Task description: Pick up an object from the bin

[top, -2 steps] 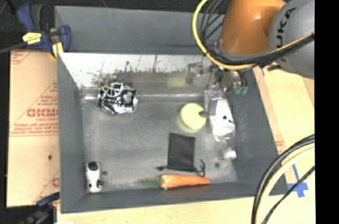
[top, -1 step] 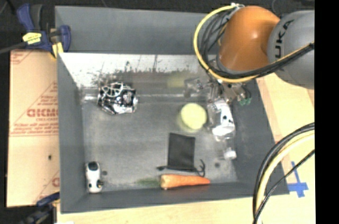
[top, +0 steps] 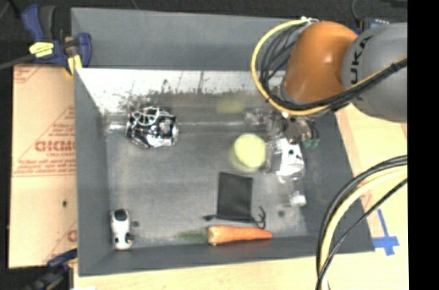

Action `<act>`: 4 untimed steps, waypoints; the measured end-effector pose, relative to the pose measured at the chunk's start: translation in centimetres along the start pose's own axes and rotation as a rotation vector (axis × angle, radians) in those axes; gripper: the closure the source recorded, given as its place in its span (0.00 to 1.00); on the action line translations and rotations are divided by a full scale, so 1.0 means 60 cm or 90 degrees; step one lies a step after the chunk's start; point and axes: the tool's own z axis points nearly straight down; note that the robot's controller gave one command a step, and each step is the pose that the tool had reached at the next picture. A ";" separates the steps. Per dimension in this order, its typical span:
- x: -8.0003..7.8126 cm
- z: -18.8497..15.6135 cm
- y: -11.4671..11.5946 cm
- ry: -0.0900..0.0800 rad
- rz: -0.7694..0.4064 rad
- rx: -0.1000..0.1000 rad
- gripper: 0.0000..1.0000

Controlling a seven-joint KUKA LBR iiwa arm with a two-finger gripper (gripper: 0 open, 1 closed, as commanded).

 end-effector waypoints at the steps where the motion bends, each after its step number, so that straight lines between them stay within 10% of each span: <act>1: -0.010 0.035 -0.030 -0.002 0.017 0.001 0.00; 2: -0.001 0.058 -0.043 -0.002 -0.093 0.001 0.00; 3: 0.003 0.086 -0.034 -0.010 0.071 0.003 1.00; 4: 0.002 0.086 -0.034 -0.010 0.070 0.003 1.00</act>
Offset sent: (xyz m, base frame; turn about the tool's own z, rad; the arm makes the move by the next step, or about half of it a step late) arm -0.0025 -0.0353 -0.0565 0.0513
